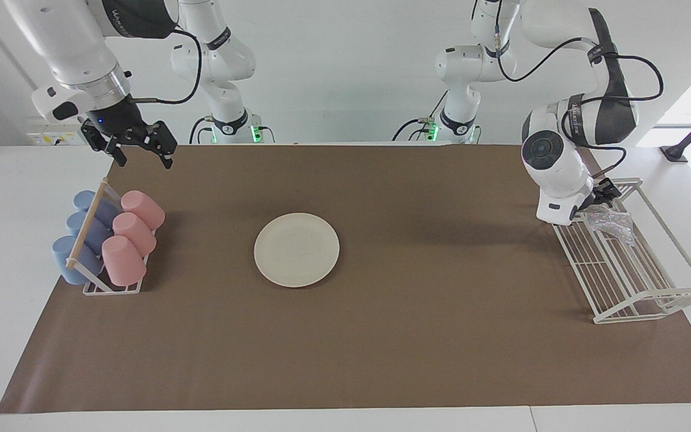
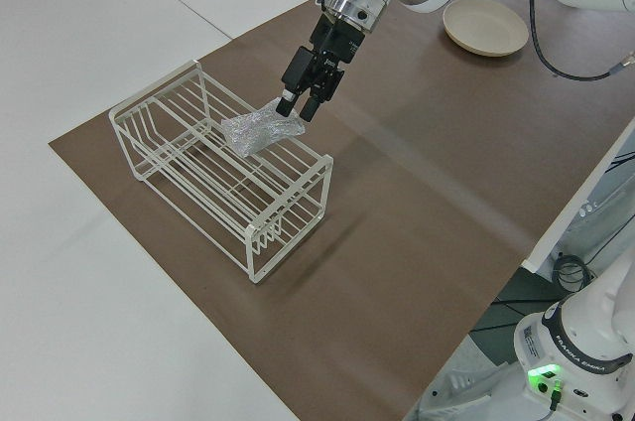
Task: Wipe plate with sponge
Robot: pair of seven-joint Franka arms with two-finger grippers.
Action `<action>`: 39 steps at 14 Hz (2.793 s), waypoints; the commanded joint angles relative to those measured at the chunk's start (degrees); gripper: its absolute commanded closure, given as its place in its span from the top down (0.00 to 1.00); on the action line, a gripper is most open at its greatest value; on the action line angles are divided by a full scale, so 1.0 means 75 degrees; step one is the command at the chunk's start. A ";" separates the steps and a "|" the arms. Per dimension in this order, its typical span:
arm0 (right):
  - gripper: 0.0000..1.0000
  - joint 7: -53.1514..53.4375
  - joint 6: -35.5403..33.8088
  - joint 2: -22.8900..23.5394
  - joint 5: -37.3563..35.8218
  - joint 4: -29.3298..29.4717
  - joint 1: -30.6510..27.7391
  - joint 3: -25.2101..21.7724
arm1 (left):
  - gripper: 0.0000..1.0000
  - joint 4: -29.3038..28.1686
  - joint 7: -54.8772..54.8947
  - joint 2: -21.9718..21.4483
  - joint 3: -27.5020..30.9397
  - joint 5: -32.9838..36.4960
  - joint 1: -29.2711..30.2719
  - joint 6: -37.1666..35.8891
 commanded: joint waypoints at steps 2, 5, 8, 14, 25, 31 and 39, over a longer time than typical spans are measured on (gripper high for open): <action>1.00 0.0267 -0.0122 -0.0024 -0.0040 0.0035 0.0005 0.0037 | 0.00 -0.0037 0.0030 -0.0015 -0.0024 0.0191 0.0059 0.0144; 1.00 0.0536 -0.0145 -0.0035 -0.0016 0.0000 0.0005 0.0037 | 0.00 0.0010 0.0113 0.0009 -0.0013 0.0191 0.0059 0.0120; 1.00 0.0898 -0.0343 -0.0070 -0.0005 -0.0023 0.0005 0.0037 | 0.00 0.0068 0.0136 0.0009 -0.0024 0.0191 0.0048 0.0109; 1.00 0.1498 -0.0555 -0.0071 0.0066 0.0000 0.0005 0.0049 | 0.00 0.0782 0.0335 0.0278 -0.0083 0.0039 -0.0046 -0.0231; 1.00 0.3486 -0.0637 -0.0071 0.0077 0.0035 0.0087 0.0400 | 0.00 0.2798 0.0675 0.0618 -0.0083 -0.2079 -0.0327 -0.2105; 1.00 0.4461 -0.0519 -0.0117 0.0112 -0.0023 0.0088 0.0670 | 0.00 0.3407 0.0582 0.0723 -0.0083 -0.3286 -0.0456 -0.2784; 1.00 0.4447 -0.0754 -0.0176 0.0101 -0.0094 0.0076 0.0764 | 0.00 0.3596 -0.0834 0.0817 -0.0048 -0.7162 -0.0351 -0.2155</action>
